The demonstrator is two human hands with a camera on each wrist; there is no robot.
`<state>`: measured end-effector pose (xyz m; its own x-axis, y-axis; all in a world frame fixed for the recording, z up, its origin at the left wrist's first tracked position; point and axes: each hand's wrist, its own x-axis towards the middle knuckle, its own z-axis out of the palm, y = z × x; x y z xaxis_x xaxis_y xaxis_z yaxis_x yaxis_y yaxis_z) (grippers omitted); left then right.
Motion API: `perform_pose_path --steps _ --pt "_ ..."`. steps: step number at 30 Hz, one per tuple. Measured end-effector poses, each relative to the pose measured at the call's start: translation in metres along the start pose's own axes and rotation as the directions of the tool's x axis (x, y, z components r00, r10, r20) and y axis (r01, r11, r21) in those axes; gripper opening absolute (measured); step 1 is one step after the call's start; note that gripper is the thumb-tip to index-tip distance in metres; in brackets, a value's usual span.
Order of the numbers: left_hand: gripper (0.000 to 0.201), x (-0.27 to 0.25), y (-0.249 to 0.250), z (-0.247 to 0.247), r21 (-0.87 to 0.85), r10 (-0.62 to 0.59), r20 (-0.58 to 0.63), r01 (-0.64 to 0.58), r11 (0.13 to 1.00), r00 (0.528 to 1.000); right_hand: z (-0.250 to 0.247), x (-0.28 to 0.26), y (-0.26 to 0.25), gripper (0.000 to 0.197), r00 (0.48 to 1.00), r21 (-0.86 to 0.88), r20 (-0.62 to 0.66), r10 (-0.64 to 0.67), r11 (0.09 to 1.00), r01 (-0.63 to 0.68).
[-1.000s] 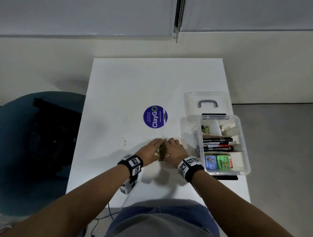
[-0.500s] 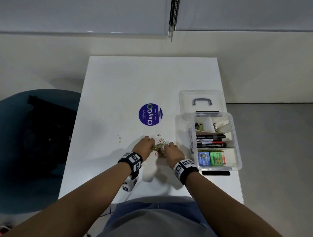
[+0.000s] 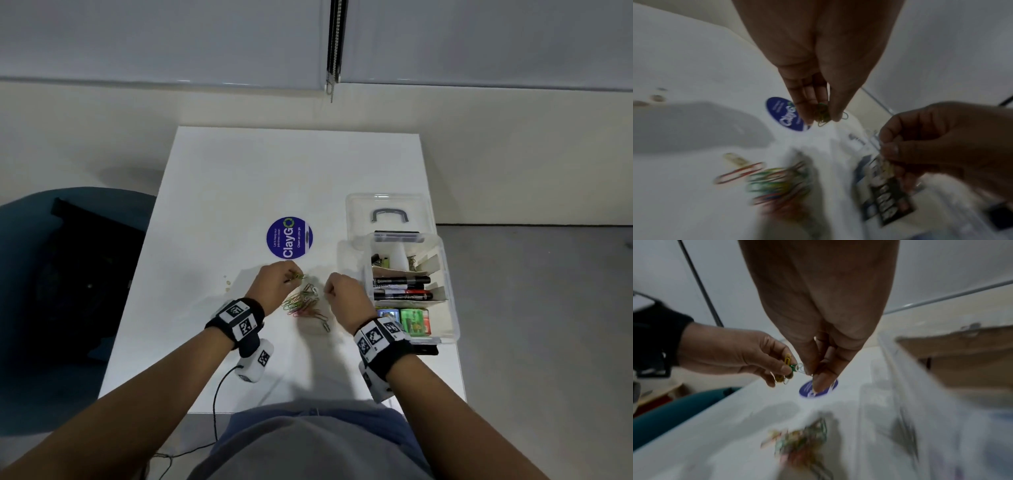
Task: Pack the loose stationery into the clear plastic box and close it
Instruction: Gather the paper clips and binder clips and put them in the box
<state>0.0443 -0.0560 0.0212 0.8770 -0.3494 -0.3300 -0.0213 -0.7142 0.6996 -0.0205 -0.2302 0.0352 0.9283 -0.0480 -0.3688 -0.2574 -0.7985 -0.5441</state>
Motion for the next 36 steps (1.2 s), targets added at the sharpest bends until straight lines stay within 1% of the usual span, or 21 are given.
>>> perform_pose_path --steps 3,6,8,10,13,15,17,18,19,21,23,25,27,29,31,32,34,36 --pt "0.011 0.006 0.052 0.002 -0.159 0.045 -0.031 -0.049 0.986 0.999 -0.045 -0.011 0.004 0.007 0.992 0.175 -0.120 0.038 0.984 -0.016" --pt "0.012 0.019 0.105 0.018 -0.266 0.119 -0.030 -0.123 0.956 0.992 -0.090 -0.022 0.020 0.004 0.959 0.321 -0.255 0.122 0.947 -0.035" --pt "0.011 0.028 0.137 0.033 -0.285 0.177 -0.029 -0.178 0.942 0.984 -0.115 -0.025 0.037 0.002 0.922 0.380 -0.347 0.173 0.924 -0.030" --pt "0.012 0.038 0.164 0.049 -0.278 0.216 -0.017 -0.212 0.937 0.976 -0.136 -0.024 0.058 0.005 0.888 0.422 -0.399 0.227 0.905 -0.042" --pt "0.010 0.054 0.192 0.072 -0.286 0.202 0.006 -0.192 0.939 0.979 -0.150 -0.012 0.090 0.018 0.844 0.434 -0.441 0.306 0.896 -0.098" --pt "0.010 0.064 0.202 0.088 -0.244 0.169 0.037 -0.156 0.957 0.985 -0.146 -0.001 0.106 0.023 0.828 0.439 -0.434 0.355 0.886 -0.150" --pt "0.013 0.073 0.204 0.102 -0.151 0.147 0.090 -0.132 0.980 0.985 -0.138 0.011 0.117 0.016 0.833 0.413 -0.397 0.387 0.885 -0.214" --pt "0.015 0.075 0.204 0.107 -0.094 0.143 0.127 -0.132 0.987 0.981 -0.134 0.015 0.122 0.011 0.840 0.378 -0.371 0.395 0.891 -0.252" --pt "0.021 0.077 0.203 0.111 -0.045 0.144 0.159 -0.138 0.989 0.977 -0.130 0.017 0.125 0.010 0.846 0.330 -0.344 0.407 0.896 -0.297" --pt "0.030 0.077 0.201 0.108 -0.005 0.160 0.196 -0.162 0.987 0.967 -0.124 0.016 0.128 0.019 0.850 0.244 -0.313 0.423 0.901 -0.359" --pt "0.030 0.077 0.198 0.093 -0.017 0.191 0.180 -0.191 0.981 0.965 -0.123 0.011 0.124 0.023 0.846 0.203 -0.359 0.395 0.917 -0.342" --pt "0.027 0.074 0.185 0.071 -0.030 0.203 0.144 -0.201 0.979 0.968 -0.120 0.006 0.108 0.022 0.852 0.194 -0.412 0.324 0.945 -0.265" --pt "0.025 0.072 0.159 0.050 -0.044 0.178 0.098 -0.174 0.984 0.979 -0.113 0.003 0.084 0.020 0.877 0.202 -0.417 0.238 0.965 -0.165" --pt "0.021 0.067 0.125 0.032 -0.063 0.114 0.033 -0.112 0.992 0.993 -0.097 0.001 0.055 0.019 0.924 0.197 -0.362 0.123 0.979 -0.053" --pt "0.017 0.059 0.089 0.019 -0.030 0.031 -0.002 -0.031 0.999 1.000 -0.070 0.002 0.028 0.018 0.970 0.173 -0.243 0.015 0.985 0.028" --pt "0.015 0.054 0.071 0.014 0.017 -0.013 -0.001 0.013 1.000 1.000 -0.054 0.002 0.016 0.019 0.986 0.142 -0.168 -0.020 0.989 0.044" --pt "0.013 0.042 0.032 0.010 0.183 -0.104 0.033 0.096 0.978 0.994 -0.021 0.001 0.000 0.023 1.000 0.048 0.012 -0.020 0.999 0.020" --pt "0.022 0.027 -0.006 0.010 0.376 -0.208 0.095 0.159 0.913 0.973 0.009 0.000 -0.005 0.032 0.978 -0.082 0.197 0.065 0.995 -0.050"
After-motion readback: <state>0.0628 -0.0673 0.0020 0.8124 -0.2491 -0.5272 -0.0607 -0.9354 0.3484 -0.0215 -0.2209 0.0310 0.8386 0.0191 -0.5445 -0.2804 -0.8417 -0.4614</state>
